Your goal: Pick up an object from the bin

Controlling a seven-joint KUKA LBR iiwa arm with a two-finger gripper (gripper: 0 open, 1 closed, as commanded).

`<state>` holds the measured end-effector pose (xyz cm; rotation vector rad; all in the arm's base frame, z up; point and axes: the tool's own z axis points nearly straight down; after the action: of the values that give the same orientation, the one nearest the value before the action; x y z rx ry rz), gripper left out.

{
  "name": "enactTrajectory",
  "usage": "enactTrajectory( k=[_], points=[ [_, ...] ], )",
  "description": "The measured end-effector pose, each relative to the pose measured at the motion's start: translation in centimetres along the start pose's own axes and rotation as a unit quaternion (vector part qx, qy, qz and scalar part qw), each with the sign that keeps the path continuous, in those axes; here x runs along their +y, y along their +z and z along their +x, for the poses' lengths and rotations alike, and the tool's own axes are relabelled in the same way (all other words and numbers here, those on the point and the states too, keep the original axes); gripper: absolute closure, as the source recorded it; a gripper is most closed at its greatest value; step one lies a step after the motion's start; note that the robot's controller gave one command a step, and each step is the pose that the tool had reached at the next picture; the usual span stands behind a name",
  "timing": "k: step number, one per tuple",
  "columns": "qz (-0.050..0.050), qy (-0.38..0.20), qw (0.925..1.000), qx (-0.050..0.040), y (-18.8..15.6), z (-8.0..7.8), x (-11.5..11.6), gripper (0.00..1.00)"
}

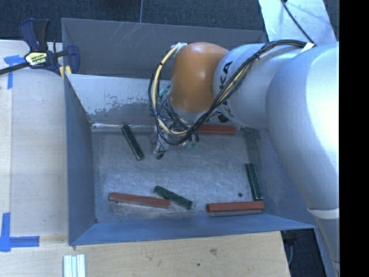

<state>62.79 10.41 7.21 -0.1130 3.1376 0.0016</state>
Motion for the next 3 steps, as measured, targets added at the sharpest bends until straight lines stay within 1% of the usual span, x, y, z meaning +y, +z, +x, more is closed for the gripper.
enactTrajectory(
  k=[1,2,3],
  points=[
    [0.0,0.0,1.0,0.0009,0.0,0.1,0.0,0.0],
    [0.0,0.06,0.9982,-0.0013,0.2,0.0,6.3,0.0],
    [0.0,0.061,0.9981,0.0001,0.1,0.0,6.0,1.0]
  ],
)
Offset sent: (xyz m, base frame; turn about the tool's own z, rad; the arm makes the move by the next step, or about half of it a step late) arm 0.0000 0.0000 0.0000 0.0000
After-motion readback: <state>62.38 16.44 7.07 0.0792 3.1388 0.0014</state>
